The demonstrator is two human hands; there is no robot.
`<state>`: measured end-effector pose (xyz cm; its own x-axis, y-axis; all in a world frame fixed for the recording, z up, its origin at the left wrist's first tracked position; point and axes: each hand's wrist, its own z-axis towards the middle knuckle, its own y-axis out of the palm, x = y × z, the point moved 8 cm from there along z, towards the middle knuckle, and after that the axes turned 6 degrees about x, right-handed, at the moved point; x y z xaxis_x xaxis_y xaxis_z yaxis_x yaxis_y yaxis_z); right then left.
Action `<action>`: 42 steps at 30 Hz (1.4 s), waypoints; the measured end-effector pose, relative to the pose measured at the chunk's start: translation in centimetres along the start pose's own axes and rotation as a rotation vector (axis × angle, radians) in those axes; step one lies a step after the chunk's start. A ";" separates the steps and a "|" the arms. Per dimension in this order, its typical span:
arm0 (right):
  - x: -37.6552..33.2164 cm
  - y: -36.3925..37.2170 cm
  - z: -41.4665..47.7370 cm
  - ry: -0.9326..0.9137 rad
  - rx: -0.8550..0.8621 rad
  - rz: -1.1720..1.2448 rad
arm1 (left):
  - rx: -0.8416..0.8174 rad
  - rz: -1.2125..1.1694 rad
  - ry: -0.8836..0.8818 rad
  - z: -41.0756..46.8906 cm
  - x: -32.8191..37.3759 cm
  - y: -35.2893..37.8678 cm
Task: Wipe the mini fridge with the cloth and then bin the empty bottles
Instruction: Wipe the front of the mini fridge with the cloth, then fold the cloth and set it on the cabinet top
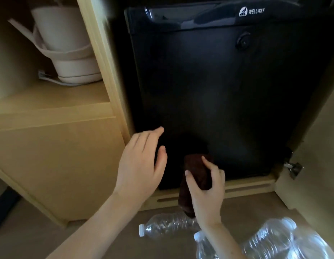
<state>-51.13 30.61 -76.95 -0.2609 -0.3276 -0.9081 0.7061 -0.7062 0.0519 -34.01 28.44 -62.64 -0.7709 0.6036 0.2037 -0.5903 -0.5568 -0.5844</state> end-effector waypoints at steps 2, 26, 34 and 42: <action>-0.4 -0.9 0.5 -0.019 -0.037 -0.043 | -0.099 0.021 0.015 -1.8 0.2 1.1; -32.1 -8.6 -0.7 0.414 -0.463 -0.562 | -0.907 0.131 -0.262 0.9 12.5 -21.4; -59.6 -10.2 12.0 0.311 -0.526 -0.591 | -0.751 0.007 -0.287 23.6 22.3 -40.4; -76.2 -10.7 17.9 0.182 -0.528 -0.487 | -0.572 0.037 -0.230 35.5 25.5 -54.6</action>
<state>-50.57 51.88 -0.83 -0.5449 0.0875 -0.8339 0.7725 -0.3344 -0.5399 -29.91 53.94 2.34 -0.8581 0.4153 0.3020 -0.3892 -0.1422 -0.9101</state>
